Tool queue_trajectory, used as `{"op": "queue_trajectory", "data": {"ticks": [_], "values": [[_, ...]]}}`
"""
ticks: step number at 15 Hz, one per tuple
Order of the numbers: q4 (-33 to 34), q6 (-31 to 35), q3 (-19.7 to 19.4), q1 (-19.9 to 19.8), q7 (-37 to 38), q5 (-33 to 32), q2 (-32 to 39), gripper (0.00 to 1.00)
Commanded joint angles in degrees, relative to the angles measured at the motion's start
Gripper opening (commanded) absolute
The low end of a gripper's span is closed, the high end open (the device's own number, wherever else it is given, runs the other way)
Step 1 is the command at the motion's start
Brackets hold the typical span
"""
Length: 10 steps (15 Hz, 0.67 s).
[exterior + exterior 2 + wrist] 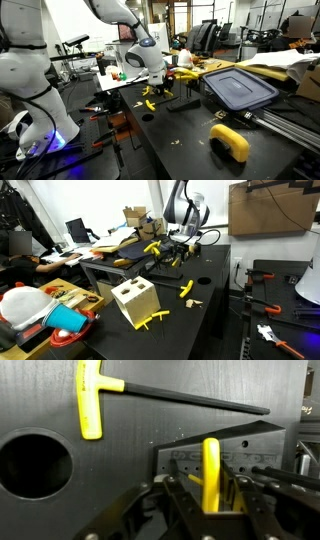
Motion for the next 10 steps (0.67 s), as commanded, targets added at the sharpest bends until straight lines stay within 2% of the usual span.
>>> {"op": "queue_trajectory", "data": {"ticks": [1,4,5,10], "values": [[-4.14,1.74,1.13,-0.19,-1.94,3.07,-2.23,0.75],[-5.42,3.33,1.38,0.12,-1.37,3.85,-2.73,0.97],[-5.82,4.11,1.39,0.27,-0.86,4.08,-2.96,1.0],[-7.27,10.13,2.02,0.31,0.9,7.3,-7.2,1.0]]}}
